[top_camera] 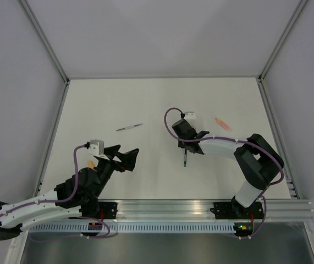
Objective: Insert the pens into the pen caps
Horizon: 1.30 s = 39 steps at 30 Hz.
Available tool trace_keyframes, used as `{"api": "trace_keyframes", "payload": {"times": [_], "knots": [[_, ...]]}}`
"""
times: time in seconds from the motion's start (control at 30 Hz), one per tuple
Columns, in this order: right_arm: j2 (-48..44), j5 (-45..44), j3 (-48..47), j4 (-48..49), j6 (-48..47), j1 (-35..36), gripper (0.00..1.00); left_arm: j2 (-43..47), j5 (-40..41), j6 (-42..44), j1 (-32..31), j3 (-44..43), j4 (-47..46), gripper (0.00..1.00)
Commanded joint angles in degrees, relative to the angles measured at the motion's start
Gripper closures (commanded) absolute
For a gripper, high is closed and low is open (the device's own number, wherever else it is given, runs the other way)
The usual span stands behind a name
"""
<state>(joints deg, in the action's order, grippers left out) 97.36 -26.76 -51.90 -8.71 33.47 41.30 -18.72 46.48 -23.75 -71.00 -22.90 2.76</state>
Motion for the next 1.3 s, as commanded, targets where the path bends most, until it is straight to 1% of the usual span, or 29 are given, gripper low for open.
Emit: {"api": "trace_keyframes", "payload": {"times": [0.0,0.1,0.17,0.2,0.27,0.3,0.33,0.37,0.43,0.47,0.5,0.53,0.57,0.6,0.63,0.7,0.73,0.77,0.8,0.83,0.9,0.97,1.0,1.03,1.1,1.13,1.17,1.2,1.27], "knots": [[-5.59,6.44,-1.89,0.71,-1.48,-0.78,0.66,-1.22,0.11,1.07,0.07,1.27,-2.41,0.01],[-9.64,11.63,-4.26,-1.56,-1.39,-0.78,0.63,-5.60,0.37,1.34,0.07,1.01,-4.08,0.01],[-13.49,13.92,-3.13,-1.31,-1.31,-0.78,0.62,-8.34,0.45,0.55,0.07,-0.83,-3.65,0.01],[-15.25,16.63,-1.55,0.95,-0.96,-0.78,0.59,-11.31,-0.94,0.54,0.07,-1.79,-3.12,0.01],[-19.46,19.63,5.21,5.35,2.63,-0.78,0.53,-15.01,-1.57,0.29,0.07,-6.00,0.29,0.01],[-20.36,24.69,7.23,11.11,3.78,-0.78,0.42,-17.03,0.70,-1.02,0.16,-8.02,5.53,0.01],[-20.80,26.40,9.16,12.82,4.75,-0.69,0.39,-20.71,1.41,-2.34,0.25,-11.26,7.24,0.01],[-20.98,27.98,9.36,13.71,5.72,-0.69,0.38,-22.31,2.12,-3.14,1.03,-12.43,8.39,0.01],[-21.25,28.26,9.88,14.51,5.38,-0.69,0.38,-25.29,-0.40,-4.98,3.57,-15.59,11.03,0.00],[-22.21,27.30,10.32,14.68,5.11,-0.61,0.38,-26.10,-3.90,-5.51,9.16,-16.38,11.47,0.00],[-22.82,26.68,10.85,15.03,5.02,-0.69,0.38,-27.06,-12.81,-6.13,13.22,-17.26,12.08,0.01],[-23.44,24.33,11.64,15.13,4.85,-0.61,0.38,-28.03,-17.78,-7.88,17.78,-19.10,13.74,0.01],[-24.92,23.61,11.99,15.13,4.67,-0.69,0.38,-30.39,-22.35,-8.68,26.62,-19.81,14.63,0.01],[-25.81,22.73,12.43,15.13,3.89,-0.61,0.38,-31.54,-26.14,-9.21,30.01,-20.60,15.68,0.02],[-27.47,20.89,13.39,14.95,3.71,-0.69,0.38,-33.64,-25.83,-10.17,34.31,-22.35,18.30,0.01],[-28.63,19.91,14.28,15.65,4.14,-0.61,0.38,-35.15,-23.98,-12.54,38.72,-25.16,21.83,0.00],[-29.33,20.08,14.98,16.26,4.32,-0.61,0.38,-35.77,-25.55,-15.94,41.53,-25.70,22.89,0.00],[-29.42,20.87,14.81,16.09,4.49,-0.61,0.38,-36.12,-28.35,-18.59,49.56,-25.97,24.73,0.00],[-29.34,21.57,14.55,16.01,4.49,-0.61,0.38,-36.91,-36.81,-20.88,54.60,-25.19,24.92,0.02],[-29.07,22.27,14.02,15.83,4.41,-0.61,0.38,-37.52,-40.55,-24.90,62.83,-24.57,25.01,0.04],[-28.72,23.42,13.93,15.65,4.41,-0.69,0.38,-39.45,-45.14,-27.13,67.99,-23.87,25.79,0.05],[-28.19,23.60,13.49,14.96,3.97,-0.61,0.38,-40.34,-40.97,-28.19,70.03,-24.47,28.25,0.04],[-27.84,24.12,13.23,14.78,3.62,-0.61,0.38,-40.34,-35.11,-28.20,70.12,-24.56,30.17,0.04],[-27.49,24.56,12.44,14.51,3.35,-0.61,0.38,-40.26,-32.36,-29.59,70.12,-24.30,31.15,0.04],[-26.35,25.61,11.74,13.55,3.26,-0.61,0.39,-40.17,-28.65,-30.83,72.91,-22.56,32.56,0.02],[-25.91,25.88,11.47,13.46,3.35,-0.61,0.39,-40.17,-29.33,-31.79,74.59,-21.76,32.65,0.02],[-25.82,25.97,11.56,13.54,3.18,-0.69,0.40,-40.17,-30.82,-32.23,78.61,-20.80,32.39,0.03],[-25.73,25.97,11.47,13.46,3.09,-0.61,0.40,-40.08,-34.92,-32.24,80.30,-18.52,30.04,0.04],[-25.56,25.80,11.38,13.54,1.95,-0.61,0.40,-40.51,-38.29,-29.79,82.24,-17.10,27.48,0.06]]}}
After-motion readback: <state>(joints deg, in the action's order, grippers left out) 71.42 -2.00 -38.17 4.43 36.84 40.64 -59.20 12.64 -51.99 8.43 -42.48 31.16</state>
